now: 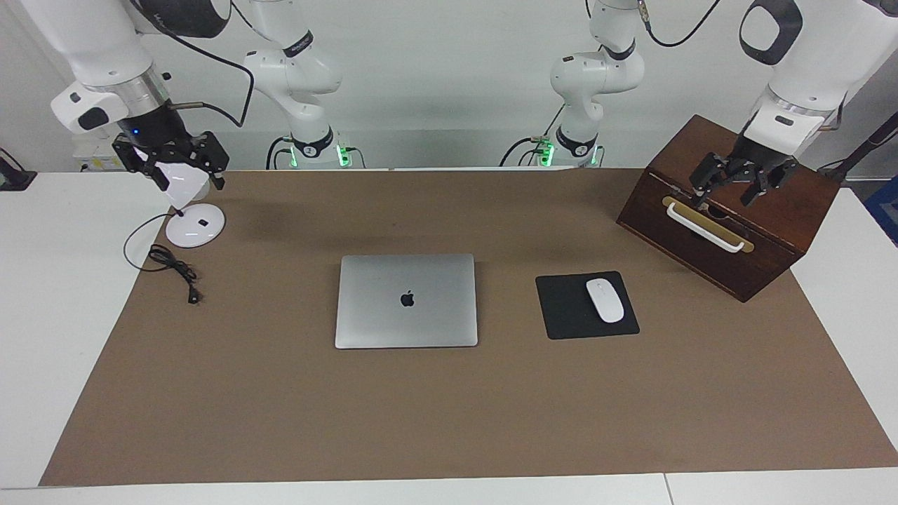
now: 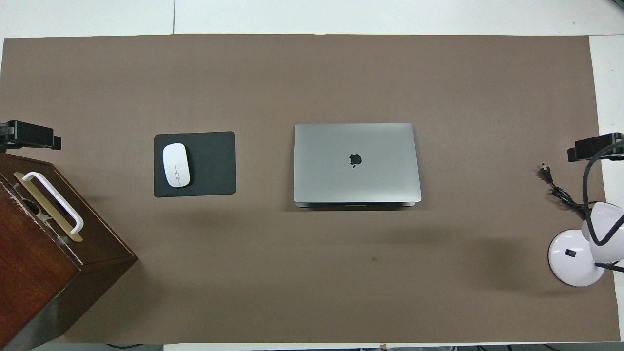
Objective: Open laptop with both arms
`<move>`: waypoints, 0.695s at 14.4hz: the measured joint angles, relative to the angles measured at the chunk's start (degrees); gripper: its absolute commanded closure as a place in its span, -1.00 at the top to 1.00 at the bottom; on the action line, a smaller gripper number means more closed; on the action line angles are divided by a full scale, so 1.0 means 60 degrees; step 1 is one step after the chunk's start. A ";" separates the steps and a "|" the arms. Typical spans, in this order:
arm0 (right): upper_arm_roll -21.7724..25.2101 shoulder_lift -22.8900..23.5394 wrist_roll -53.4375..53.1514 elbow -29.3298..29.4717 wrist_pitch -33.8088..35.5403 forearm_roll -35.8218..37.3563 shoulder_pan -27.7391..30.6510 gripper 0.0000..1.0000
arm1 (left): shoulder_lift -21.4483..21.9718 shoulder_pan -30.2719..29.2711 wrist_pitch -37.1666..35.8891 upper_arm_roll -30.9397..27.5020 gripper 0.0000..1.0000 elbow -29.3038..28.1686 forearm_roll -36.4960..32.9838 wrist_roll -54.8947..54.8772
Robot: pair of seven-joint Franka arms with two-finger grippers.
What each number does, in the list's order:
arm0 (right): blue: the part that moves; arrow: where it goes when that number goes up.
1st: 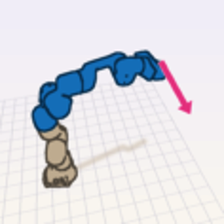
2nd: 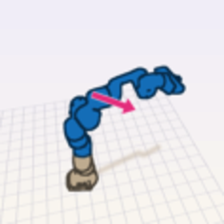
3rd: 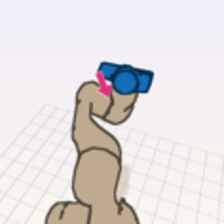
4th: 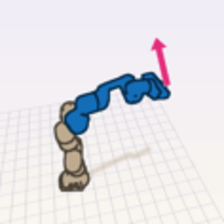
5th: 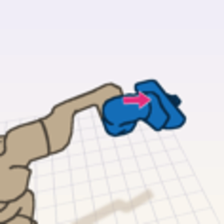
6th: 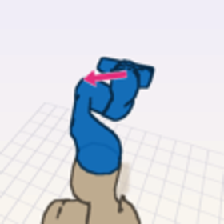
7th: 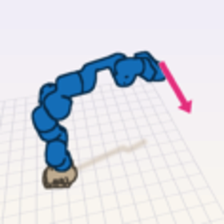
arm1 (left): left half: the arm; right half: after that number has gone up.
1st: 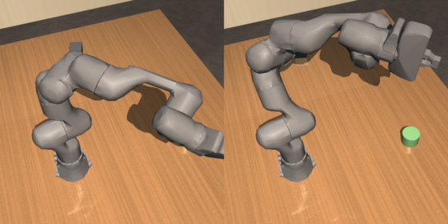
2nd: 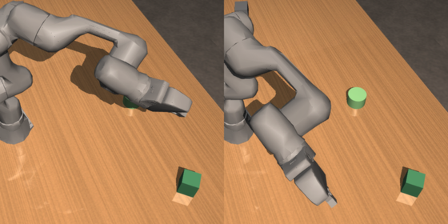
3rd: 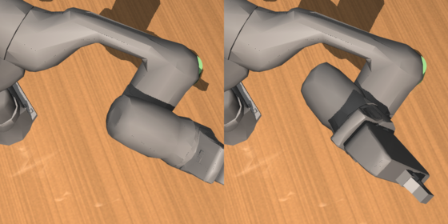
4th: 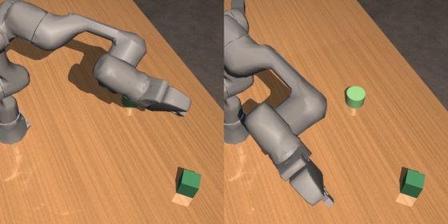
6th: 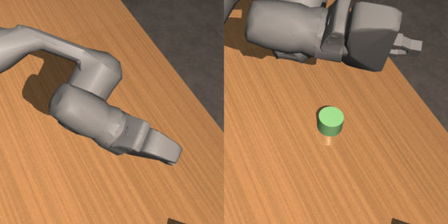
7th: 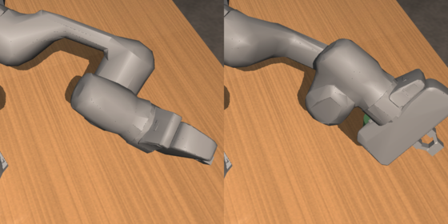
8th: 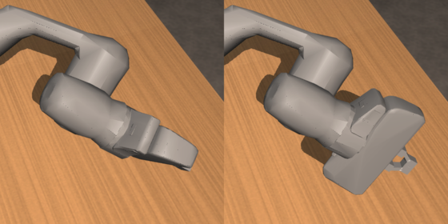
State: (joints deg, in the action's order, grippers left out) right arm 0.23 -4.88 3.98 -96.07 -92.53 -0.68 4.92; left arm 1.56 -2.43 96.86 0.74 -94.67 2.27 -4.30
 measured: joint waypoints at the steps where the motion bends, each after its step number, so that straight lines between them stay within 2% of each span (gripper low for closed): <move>1: 0.0001 0.0000 0.0000 -0.0009 0.0000 0.0000 0.0013 1.00 | 0.0000 0.0000 0.0000 0.0000 1.00 0.0000 0.0000 0.0000; 10: 0.0011 0.0001 0.0518 -0.0044 0.0002 0.0000 0.0392 1.00 | 0.0000 0.0000 0.0000 0.0022 1.00 0.0000 0.0000 0.0000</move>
State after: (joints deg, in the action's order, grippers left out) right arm 0.29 -4.88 7.08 -96.33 -92.51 -0.68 7.27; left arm 1.56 -2.43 96.86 0.87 -94.67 2.27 -4.30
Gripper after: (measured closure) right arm 0.000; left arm 0.000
